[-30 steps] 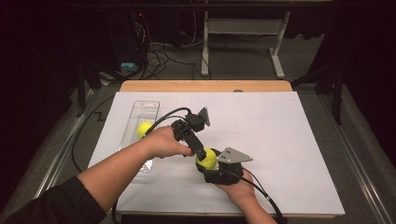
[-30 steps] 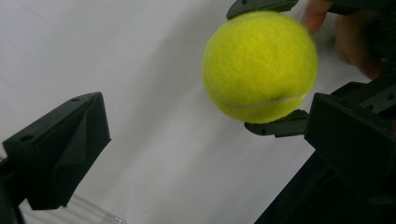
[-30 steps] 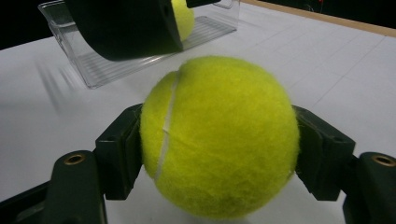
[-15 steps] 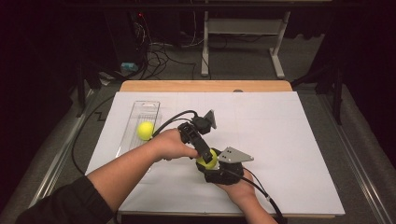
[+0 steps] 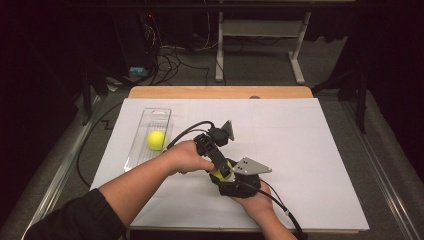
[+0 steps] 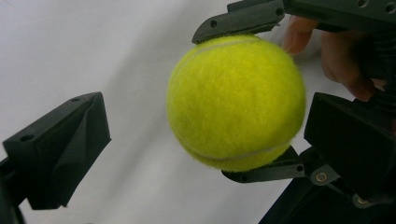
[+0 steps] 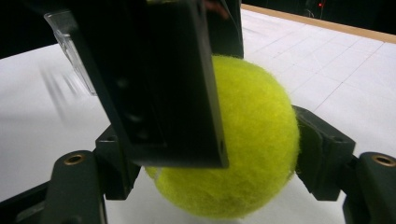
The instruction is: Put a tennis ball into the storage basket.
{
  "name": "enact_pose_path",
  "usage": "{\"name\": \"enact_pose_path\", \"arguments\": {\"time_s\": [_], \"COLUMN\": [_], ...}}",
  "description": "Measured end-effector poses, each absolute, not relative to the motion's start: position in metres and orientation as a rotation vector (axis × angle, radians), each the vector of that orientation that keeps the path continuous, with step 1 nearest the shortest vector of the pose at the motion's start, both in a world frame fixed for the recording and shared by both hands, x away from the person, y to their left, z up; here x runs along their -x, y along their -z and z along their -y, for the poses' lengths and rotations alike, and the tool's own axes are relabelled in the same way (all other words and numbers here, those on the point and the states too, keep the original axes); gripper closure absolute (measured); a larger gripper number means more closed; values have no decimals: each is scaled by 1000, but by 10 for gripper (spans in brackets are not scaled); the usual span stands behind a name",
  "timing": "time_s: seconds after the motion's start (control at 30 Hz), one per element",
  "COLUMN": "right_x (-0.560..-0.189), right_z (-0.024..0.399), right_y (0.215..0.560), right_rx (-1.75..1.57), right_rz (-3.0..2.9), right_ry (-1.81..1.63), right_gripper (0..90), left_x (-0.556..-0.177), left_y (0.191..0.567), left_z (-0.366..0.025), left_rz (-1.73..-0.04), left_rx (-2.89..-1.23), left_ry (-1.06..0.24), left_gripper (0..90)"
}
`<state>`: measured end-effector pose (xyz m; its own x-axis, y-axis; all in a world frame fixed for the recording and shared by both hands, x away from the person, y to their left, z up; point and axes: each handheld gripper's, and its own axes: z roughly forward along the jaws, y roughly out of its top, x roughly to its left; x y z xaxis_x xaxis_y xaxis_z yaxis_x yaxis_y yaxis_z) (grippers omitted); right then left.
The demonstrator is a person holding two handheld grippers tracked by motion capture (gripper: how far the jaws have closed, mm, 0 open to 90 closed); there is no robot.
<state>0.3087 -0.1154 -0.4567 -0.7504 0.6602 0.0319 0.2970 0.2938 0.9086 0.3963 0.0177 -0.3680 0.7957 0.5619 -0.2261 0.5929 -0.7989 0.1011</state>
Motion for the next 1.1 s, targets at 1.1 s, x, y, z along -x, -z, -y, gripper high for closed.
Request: {"name": "enact_pose_path", "arguments": {"time_s": [1.1], "right_x": [-308], "right_z": [117], "right_y": [454], "right_rx": [-861], "right_rz": [-2203], "right_ry": [-1449], "right_gripper": [273], "left_x": [-398], "left_y": [376], "left_z": [-15], "left_rz": [-873], "left_rx": [-2775], "left_ry": [411], "left_gripper": [225]}}
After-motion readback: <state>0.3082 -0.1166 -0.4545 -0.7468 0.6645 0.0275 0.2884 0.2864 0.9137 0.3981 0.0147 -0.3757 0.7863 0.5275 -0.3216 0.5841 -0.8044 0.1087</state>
